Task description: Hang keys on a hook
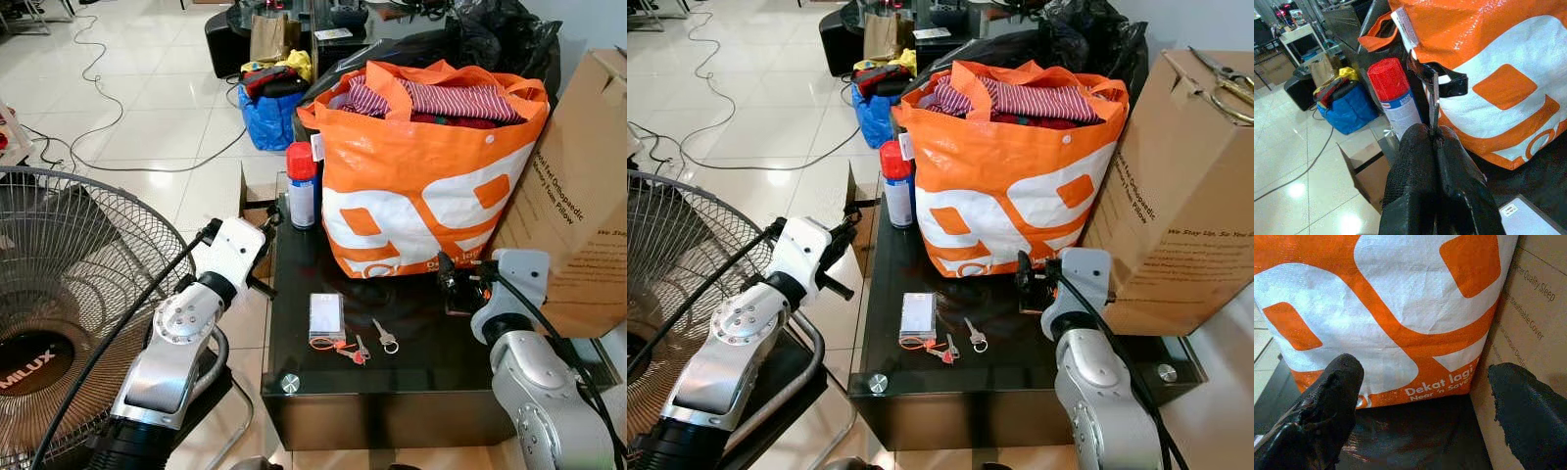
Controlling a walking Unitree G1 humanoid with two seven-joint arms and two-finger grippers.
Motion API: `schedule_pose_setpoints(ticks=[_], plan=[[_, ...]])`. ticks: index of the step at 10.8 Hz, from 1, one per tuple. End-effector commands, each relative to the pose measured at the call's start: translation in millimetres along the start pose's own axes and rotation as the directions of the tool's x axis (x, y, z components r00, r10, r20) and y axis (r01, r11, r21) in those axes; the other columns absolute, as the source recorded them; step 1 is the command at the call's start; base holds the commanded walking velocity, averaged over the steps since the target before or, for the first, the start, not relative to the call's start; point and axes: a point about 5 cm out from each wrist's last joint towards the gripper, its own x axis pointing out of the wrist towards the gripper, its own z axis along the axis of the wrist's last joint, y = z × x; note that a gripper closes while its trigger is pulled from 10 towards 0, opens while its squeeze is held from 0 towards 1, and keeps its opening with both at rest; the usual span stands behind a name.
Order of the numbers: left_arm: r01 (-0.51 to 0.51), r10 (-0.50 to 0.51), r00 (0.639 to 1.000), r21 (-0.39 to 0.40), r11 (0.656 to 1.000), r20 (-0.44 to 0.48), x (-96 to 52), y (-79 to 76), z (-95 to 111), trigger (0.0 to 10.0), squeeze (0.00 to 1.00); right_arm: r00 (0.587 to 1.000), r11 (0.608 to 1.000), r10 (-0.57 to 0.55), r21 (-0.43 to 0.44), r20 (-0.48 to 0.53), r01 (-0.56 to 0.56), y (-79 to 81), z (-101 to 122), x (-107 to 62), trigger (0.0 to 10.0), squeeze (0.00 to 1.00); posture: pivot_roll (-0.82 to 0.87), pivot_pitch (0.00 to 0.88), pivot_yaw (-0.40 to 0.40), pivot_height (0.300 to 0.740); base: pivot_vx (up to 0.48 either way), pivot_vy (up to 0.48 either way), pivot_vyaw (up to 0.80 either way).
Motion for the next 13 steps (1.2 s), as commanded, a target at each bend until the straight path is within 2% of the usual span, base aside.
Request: schedule_pose_setpoints(ticks=[1,4,13], plan=[[-0.019,0.019,1.0,0.011,1.0,-0.001,0.9,4.4,2.2,10.0,0.0,1.0,1.0,-0.011,-0.009,0.011,0.011,-1.6,3.4,3.0,10.0,0.0,-0.08,0.0,0.046,0.74,0.0,0.0,0.0],[-0.021,0.021,1.0,0.011,1.0,0.0,1.1,3.8,2.7,10.0,0.0,0.999,0.999,-0.029,-0.03,0.019,0.03,-5.2,3.3,5.9,10.0,0.0,-0.08,0.0,0.044,0.74,0.0,0.0,0.0],[-0.017,0.017,1.0,0.011,1.0,-0.003,1.9,2.3,2.9,10.0,0.0,1.0,0.999,-0.027,-0.037,0.006,0.027,-8.6,2.6,5.5,10.0,0.0,-0.09,0.0,0.041,0.74,-0.248,0.0,0.0]])
